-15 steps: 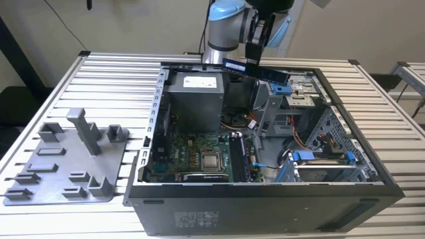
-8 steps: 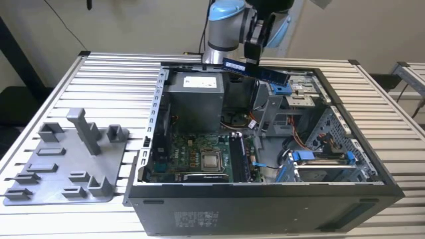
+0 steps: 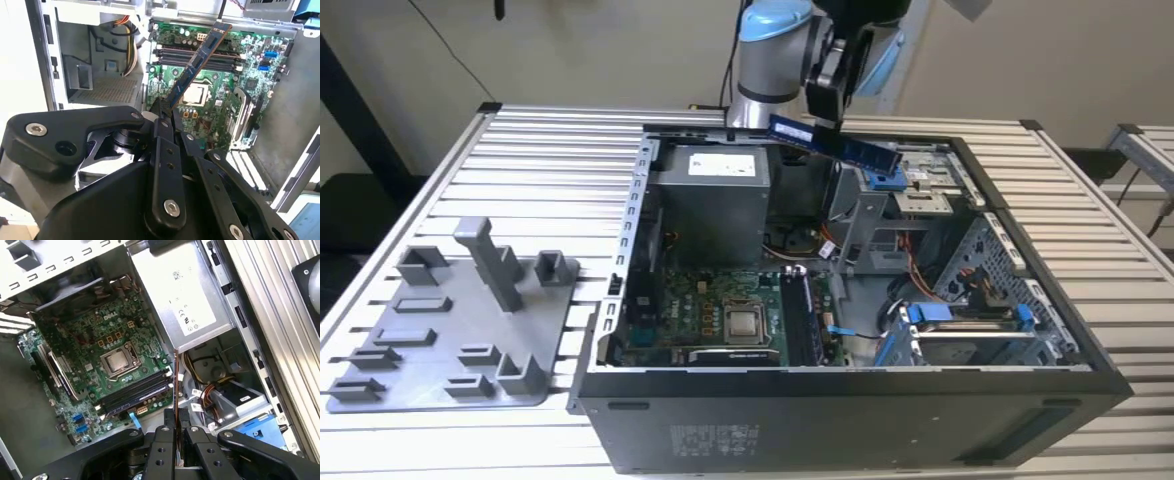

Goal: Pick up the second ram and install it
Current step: 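Insert the second ram into the second slot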

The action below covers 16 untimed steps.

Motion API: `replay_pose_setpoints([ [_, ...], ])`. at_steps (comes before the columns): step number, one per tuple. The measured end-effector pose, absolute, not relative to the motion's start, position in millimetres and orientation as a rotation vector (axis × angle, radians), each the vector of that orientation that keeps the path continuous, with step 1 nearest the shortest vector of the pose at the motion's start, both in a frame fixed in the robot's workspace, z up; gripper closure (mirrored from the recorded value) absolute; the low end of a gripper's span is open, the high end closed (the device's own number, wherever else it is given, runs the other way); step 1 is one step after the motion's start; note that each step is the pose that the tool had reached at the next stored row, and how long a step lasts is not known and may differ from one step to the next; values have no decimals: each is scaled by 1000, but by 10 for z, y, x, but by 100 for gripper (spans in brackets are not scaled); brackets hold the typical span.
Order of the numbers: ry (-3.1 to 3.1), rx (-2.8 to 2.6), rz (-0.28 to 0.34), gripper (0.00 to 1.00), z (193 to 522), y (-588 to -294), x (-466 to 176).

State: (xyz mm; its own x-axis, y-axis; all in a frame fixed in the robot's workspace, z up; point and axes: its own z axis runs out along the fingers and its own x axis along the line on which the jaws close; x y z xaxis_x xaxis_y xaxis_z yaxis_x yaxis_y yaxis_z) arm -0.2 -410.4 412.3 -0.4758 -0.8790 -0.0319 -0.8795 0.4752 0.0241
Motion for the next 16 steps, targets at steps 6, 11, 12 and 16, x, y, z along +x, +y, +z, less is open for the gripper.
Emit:
replay_pose_setpoints([
  [6,2747,-1489,57,86,4119,-4104,-2],
  [11,2793,-1398,56,86,4117,-4103,-2],
  [12,2802,-1379,56,86,4117,-4104,-2],
  [16,2834,-1311,55,86,4115,-4104,-2],
])
